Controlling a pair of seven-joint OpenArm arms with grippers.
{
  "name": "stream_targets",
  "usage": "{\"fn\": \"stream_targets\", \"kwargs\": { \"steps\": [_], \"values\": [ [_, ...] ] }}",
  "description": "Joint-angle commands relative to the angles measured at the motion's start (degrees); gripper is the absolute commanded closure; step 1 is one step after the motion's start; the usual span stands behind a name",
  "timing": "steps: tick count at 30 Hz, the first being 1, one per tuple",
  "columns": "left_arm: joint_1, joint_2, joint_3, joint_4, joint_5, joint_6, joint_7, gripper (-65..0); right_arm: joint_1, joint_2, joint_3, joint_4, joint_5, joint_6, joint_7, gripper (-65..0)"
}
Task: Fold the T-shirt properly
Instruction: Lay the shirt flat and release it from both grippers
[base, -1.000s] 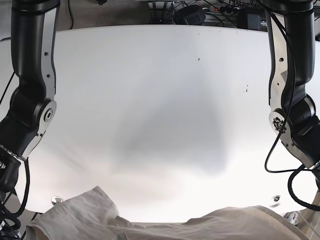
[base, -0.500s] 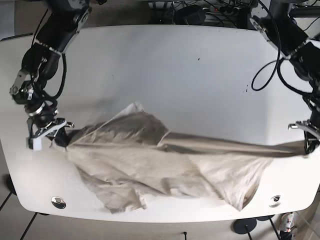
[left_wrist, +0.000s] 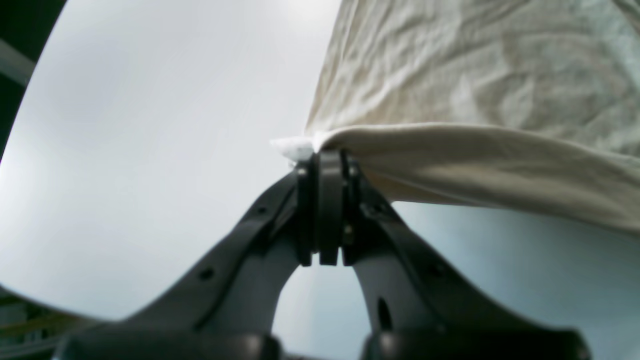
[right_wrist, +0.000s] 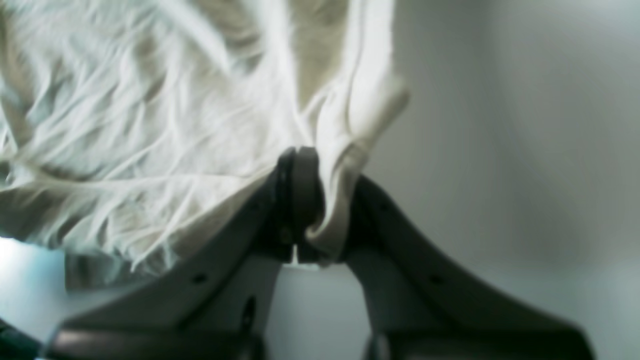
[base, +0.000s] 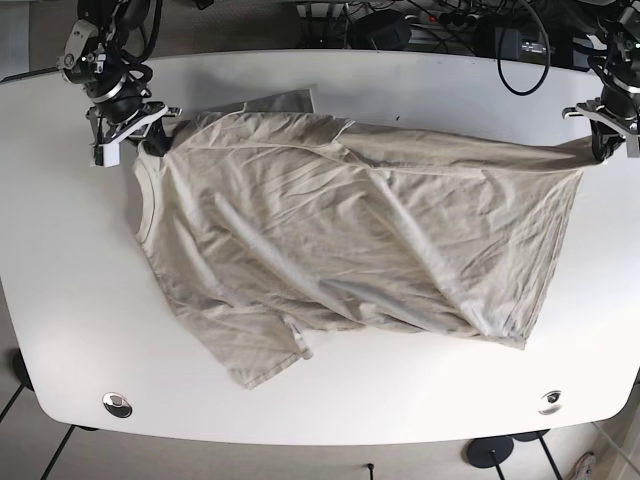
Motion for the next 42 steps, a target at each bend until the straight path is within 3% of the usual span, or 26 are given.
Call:
{"fn": "stream_targets", "kwargs": {
  "steps": [1,14,15,16,17,18,21,26,29,32,36,39,42],
  "values": [
    [1.74,-0.64,-1.03,1.1,-0.7,-0.06,-1.4,0.0,-1.7,0.71,0.41,1.38,0.75,0.46,1.63,-2.7],
    [5.7,0.59,-1.21,1.19,-0.79,-0.06,-1.4,0.0,-3.28,0.63,2.69,1.03,0.75,0.54,1.63,-2.9],
    [5.7,0.59,-0.86,1.37,-0.7,-0.06,-1.05,-13.9,-4.6,0.8,2.78,1.38,0.75,0.54,1.63,-5.2],
    [5.7,0.59,-0.86,1.37,-0.7,-0.06,-1.05,-22.2,-4.86,0.8,2.78,1.73,0.75,0.54,1.63,-10.3],
    [5.88,0.59,-0.86,1.37,-0.7,-0.06,-1.05,-29.9,-5.04,0.8,2.78,2.34,0.67,0.54,1.63,-17.1],
    [6.4,0.59,-0.77,1.37,-0.7,-0.06,-0.96,-38.9,-6.27,0.8,3.31,3.22,0.75,0.54,1.72,-28.2],
    [6.49,0.42,-0.77,1.37,-1.23,-0.06,-0.96,-42.1,-6.8,-0.96,6.47,6.83,0.67,0.54,2.68,-42.5],
    [2.62,0.07,0.11,1.37,-6.15,-0.06,-1.05,-42.1,1.38,1.95,6.03,4.81,-0.56,0.02,2.77,-43.1],
    [-3.27,0.07,2.75,1.37,-1.67,-0.06,-1.05,-42.1,9.91,2.82,5.95,-0.56,-4.52,0.37,2.6,-43.1],
    [-11.44,0.33,7.23,1.1,10.11,-0.06,-1.05,-42.1,22.21,4.23,5.86,-11.19,-12.7,0.89,2.68,-43.1],
    [-17.16,0.59,11.27,0.75,18.99,-0.06,-1.05,-42.1,35.49,7.04,5.86,-27.55,-20.7,6.87,2.95,-43.1],
    [-18.74,0.51,12.15,-1.27,19.61,-0.06,-1.14,-42.1,41.11,8.63,5.86,-38.09,-23.07,8.98,7.08,-43.1],
    [-20.23,0.33,12.07,-4.0,19.61,-0.06,-1.14,-42.1,43.49,9.42,5.86,-46.97,-23.95,9.33,10.68,-43.1]
  ]
}}
